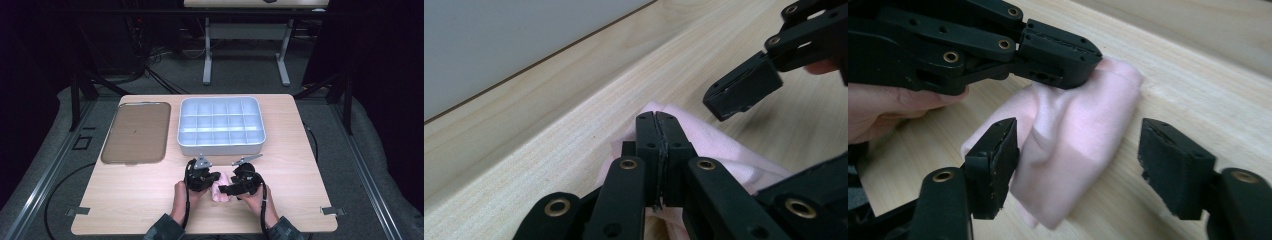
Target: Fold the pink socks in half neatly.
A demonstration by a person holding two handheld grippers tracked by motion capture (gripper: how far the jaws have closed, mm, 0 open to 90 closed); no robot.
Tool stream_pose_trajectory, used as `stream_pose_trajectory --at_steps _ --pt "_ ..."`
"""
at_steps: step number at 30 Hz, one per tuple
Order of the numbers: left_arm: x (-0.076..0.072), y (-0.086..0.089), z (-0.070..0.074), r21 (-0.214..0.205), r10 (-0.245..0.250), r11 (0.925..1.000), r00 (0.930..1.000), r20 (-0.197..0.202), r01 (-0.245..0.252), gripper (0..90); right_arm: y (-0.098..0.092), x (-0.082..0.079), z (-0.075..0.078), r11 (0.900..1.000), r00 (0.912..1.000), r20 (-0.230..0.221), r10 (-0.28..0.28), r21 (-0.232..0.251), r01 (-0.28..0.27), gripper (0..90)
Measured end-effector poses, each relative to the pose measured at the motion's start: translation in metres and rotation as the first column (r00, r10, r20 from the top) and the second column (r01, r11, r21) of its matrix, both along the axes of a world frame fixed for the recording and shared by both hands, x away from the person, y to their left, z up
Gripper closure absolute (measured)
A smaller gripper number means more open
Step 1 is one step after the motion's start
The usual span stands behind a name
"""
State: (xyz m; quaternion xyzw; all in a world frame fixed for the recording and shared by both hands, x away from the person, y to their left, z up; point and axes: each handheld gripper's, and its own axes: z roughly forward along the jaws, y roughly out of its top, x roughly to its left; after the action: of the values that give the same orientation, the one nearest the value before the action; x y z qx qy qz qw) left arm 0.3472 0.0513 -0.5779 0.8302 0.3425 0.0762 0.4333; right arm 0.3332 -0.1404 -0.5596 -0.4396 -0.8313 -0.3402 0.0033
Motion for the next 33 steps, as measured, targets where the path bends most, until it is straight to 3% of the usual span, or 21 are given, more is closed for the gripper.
stream_pose_trajectory --at_steps 4,14,16,22,25,27,29,30,31,32,33 --pt "-0.001 0.001 0.000 0.006 0.003 1.0000 1.0000 0.006 -0.003 89.1 0.009 -0.002 -0.007 0.9992 0.9994 0.008 -0.032 -0.023 0.033 29.8" --pt "0.000 0.005 0.001 0.001 0.001 1.0000 1.0000 -0.008 -0.001 88.5 0.022 -0.004 -0.006 0.9931 0.9982 0.058 0.016 -0.117 -0.010 34.0" --pt "0.000 0.007 0.001 0.000 0.001 1.0000 0.9999 -0.015 -0.001 88.3 0.024 -0.003 -0.005 0.9904 0.9981 0.050 0.036 -0.135 -0.029 37.5" --pt "0.000 0.010 0.002 0.005 0.010 0.9999 0.9998 -0.019 -0.010 87.2 0.027 -0.002 -0.004 0.9897 0.9969 0.037 0.070 -0.128 -0.065 47.4" --pt "0.000 0.013 0.002 -0.003 0.017 0.9998 0.9995 -0.025 -0.017 85.4 0.026 0.001 -0.003 0.9892 0.9954 0.018 0.094 -0.114 -0.091 54.2" --pt "0.000 0.015 0.003 -0.003 0.021 0.9998 0.9995 -0.025 -0.021 82.9 0.024 0.004 -0.002 0.9871 0.9922 -0.020 0.123 -0.101 -0.124 59.0" --pt "0.001 0.018 0.003 -0.012 0.037 0.9992 0.9990 -0.025 -0.037 78.0 0.024 0.004 -0.004 0.9908 0.9940 -0.004 0.109 -0.080 -0.109 62.4" --pt "0.002 0.020 0.003 -0.017 0.042 0.9990 0.9987 -0.027 -0.042 74.7 0.022 0.005 -0.003 0.9883 0.9919 -0.030 0.123 -0.087 -0.125 63.9" --pt "0.002 0.022 0.003 -0.030 0.056 0.9979 0.9977 -0.037 -0.057 72.0 0.022 0.005 -0.006 0.9921 0.9935 -0.016 0.113 -0.054 -0.114 65.4" --pt "0.002 0.023 0.003 -0.033 0.071 0.9969 0.9968 -0.036 -0.072 68.7 0.020 0.006 -0.003 0.9875 0.9913 -0.042 0.124 -0.093 -0.128 66.1" --pt "0.002 0.025 0.004 -0.029 0.075 0.9967 0.9967 -0.032 -0.076 64.6 0.020 0.006 -0.006 0.9920 0.9928 -0.023 0.118 -0.042 -0.119 66.9"
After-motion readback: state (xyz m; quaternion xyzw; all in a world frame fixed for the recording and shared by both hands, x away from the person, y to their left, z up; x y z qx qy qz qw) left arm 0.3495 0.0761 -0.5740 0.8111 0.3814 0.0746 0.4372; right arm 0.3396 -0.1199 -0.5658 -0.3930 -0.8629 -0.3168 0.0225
